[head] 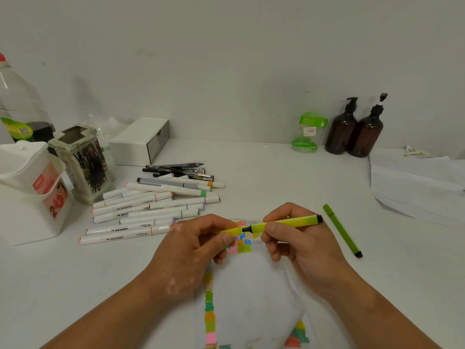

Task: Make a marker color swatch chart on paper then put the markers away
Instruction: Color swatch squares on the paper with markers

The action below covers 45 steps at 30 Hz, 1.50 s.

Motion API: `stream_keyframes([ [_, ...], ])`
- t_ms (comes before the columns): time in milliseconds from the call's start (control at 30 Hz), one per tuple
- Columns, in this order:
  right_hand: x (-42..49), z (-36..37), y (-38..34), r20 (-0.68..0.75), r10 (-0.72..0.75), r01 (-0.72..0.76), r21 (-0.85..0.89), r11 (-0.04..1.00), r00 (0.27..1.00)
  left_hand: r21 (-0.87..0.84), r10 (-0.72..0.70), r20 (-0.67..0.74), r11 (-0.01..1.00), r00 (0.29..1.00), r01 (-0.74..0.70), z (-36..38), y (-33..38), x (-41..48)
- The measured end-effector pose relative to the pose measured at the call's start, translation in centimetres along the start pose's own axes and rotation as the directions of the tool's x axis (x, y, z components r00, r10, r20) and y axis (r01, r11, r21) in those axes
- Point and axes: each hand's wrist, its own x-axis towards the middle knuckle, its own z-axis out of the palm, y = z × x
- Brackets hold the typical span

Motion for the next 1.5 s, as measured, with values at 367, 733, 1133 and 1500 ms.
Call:
stream_keyframes([
  [367,-0.4,0.7,-0.2,0.045,0.002,-0.001,-0.017,1.0,0.999,-0.24,0.001,0.017,0.971,1.0,0.003,0.3,0.5,-0.2],
  [733,-0.4,-0.3,-0.9,0.107,-0.023,0.035,-0.111,0.993,0.994,-0.256,-0.067,0.033,0.964,0.997,0.074,-0.2,0.6,0.2],
  [1133,-0.5,-1.1,-1.2,0.035,-0.014,0.034,-0.695,0.718,0.999,-0.116,-0.045,-0.104,0.993,0.994,0.033,-0.4,0.0,0.1],
  [1500,1.1,-14.4,-0.4,-0.651,-0.098,-0.552,-0.706,0.444,0.753,0.072,-0.029,-0.14,0.997,0.99,0.04,-0.7,0.2,-0.1],
])
